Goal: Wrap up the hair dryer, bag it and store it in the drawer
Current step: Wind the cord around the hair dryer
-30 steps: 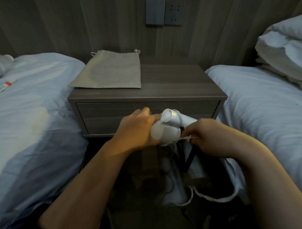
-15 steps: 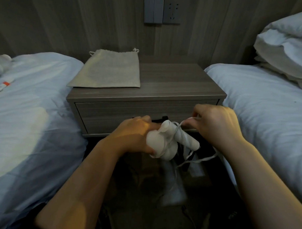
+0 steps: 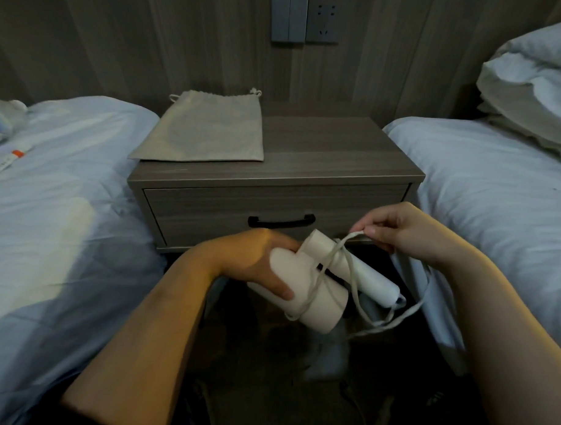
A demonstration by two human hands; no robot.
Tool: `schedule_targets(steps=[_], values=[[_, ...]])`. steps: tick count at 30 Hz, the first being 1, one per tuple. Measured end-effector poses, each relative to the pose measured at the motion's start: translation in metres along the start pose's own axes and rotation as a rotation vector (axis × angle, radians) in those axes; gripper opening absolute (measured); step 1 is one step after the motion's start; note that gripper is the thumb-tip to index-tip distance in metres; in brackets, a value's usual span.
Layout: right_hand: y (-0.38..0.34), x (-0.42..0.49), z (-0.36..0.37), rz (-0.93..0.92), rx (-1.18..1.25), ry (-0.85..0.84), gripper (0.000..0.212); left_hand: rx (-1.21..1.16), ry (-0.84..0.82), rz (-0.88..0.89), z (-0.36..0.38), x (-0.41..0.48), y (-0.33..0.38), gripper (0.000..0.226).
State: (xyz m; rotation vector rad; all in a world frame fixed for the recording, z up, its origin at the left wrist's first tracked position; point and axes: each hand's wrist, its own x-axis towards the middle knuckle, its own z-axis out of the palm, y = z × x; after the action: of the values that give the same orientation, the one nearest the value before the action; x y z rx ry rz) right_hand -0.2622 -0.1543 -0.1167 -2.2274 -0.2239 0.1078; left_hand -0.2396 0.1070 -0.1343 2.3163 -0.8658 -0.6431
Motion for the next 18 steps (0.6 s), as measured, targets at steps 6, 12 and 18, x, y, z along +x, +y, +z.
schedule_targets(steps=[6, 12, 18], values=[[0.018, 0.007, 0.003, 0.267, 0.154, 0.089, 0.043, -0.112, 0.024, -0.013, -0.004, -0.003, -0.008, 0.058], [0.047, 0.016, -0.004, 0.158, 0.993, -0.172, 0.041, -0.223, -0.011, 0.007, -0.006, -0.004, -0.01, 0.06], [0.055, 0.026, 0.015, 0.207, 0.897, 0.062, 0.02, -0.345, 0.026, 0.075, -0.003, -0.001, -0.006, 0.052]])
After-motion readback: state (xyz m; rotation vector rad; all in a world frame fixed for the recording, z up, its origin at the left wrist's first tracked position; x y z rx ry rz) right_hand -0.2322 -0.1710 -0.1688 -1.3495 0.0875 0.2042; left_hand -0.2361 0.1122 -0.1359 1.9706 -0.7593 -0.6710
